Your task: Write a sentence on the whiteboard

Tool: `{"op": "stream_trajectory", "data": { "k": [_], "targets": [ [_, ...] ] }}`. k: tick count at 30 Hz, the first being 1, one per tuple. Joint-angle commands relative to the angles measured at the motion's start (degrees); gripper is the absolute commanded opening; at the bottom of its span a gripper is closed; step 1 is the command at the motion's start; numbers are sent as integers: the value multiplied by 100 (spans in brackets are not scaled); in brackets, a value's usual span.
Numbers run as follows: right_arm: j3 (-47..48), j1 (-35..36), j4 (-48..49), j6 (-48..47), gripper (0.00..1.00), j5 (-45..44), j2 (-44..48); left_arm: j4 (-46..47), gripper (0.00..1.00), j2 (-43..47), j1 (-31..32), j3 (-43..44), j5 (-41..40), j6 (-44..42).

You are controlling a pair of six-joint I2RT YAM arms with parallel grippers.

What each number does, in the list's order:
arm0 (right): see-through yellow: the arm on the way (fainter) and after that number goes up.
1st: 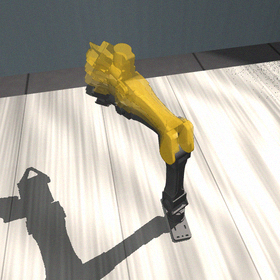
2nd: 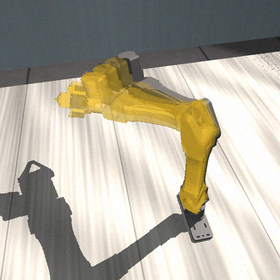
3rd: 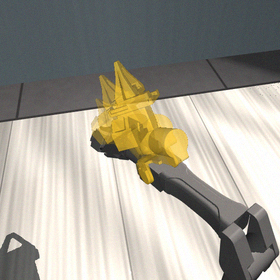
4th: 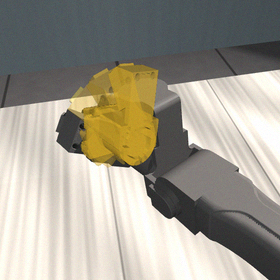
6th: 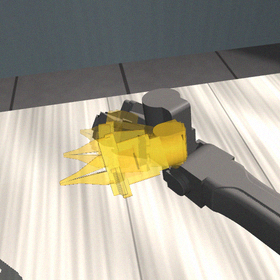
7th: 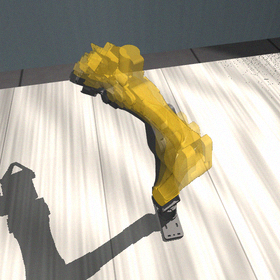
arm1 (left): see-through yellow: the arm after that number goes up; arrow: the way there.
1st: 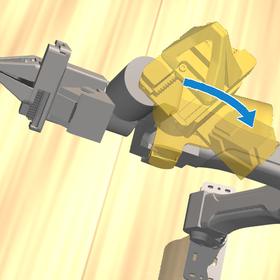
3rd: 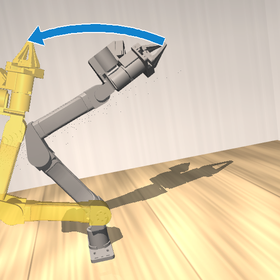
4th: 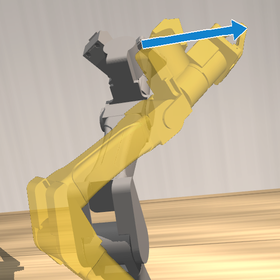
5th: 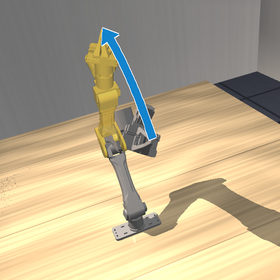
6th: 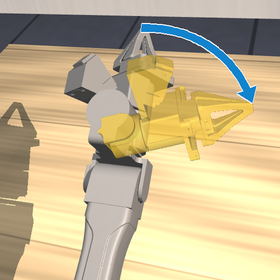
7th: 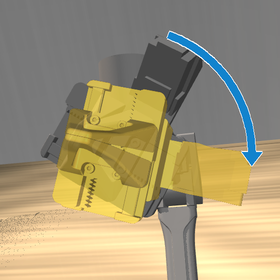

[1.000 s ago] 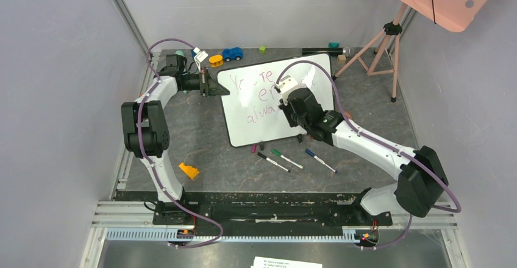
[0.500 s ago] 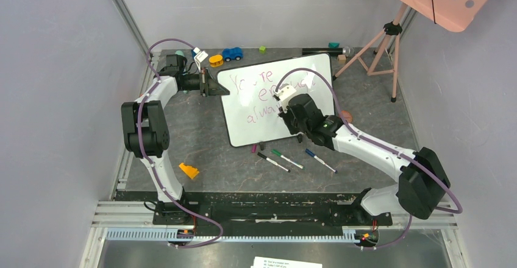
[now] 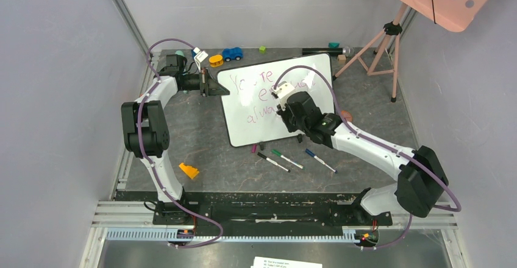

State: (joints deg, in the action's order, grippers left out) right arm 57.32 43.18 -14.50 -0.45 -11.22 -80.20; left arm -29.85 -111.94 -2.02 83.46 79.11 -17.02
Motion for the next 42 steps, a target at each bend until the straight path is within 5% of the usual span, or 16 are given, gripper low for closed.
{"op": "stream_trajectory", "data": {
  "k": [1, 42],
  "targets": [
    [138, -55, 182, 187, 0, 38, 402, -30, 2, -190, 294, -278, -1433, -1062],
    [266, -477, 371, 164, 0, -407, 56, -36, 2, -197, 299, -265, -1434, -1050]
  ]
}}
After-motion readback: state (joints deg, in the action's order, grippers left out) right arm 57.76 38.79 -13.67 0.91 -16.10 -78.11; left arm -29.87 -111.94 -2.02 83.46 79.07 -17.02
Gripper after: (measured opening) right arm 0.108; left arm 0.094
